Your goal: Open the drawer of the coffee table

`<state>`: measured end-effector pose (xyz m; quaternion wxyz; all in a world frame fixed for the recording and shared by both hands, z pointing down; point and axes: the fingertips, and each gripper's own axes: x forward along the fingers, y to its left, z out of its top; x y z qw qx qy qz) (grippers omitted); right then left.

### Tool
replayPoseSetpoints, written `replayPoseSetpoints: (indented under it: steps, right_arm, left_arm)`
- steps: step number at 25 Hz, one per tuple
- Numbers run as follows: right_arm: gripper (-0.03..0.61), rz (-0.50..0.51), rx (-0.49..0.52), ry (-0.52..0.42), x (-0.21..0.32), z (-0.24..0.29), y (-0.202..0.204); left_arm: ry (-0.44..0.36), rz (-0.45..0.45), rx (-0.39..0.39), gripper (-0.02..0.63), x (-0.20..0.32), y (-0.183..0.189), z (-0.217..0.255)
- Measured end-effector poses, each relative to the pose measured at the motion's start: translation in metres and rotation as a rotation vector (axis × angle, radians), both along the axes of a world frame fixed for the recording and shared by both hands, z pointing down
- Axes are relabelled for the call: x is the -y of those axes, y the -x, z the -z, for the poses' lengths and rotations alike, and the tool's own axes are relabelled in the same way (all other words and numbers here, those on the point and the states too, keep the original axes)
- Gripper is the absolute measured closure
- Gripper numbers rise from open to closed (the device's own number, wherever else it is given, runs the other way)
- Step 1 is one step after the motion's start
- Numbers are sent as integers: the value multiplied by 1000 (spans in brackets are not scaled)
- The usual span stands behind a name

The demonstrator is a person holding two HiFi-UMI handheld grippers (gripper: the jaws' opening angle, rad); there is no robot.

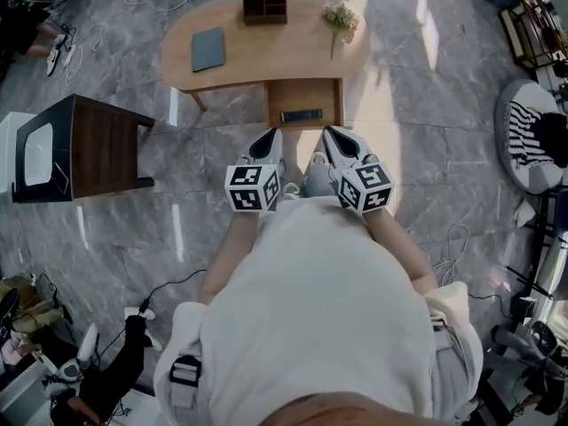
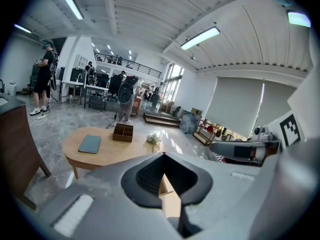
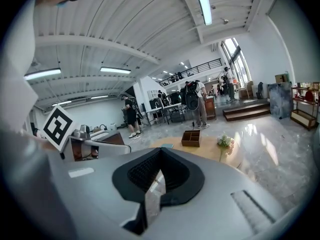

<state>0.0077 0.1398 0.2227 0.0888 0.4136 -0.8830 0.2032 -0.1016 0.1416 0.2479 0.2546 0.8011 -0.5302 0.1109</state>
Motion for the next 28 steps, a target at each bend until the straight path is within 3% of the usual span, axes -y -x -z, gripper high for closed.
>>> replayPoseSetpoints:
  steps: [28]
  right_arm:
    - [580, 29, 0, 2, -1, -7, 1]
  left_arm:
    - [-6, 15, -27, 615, -2, 0, -6]
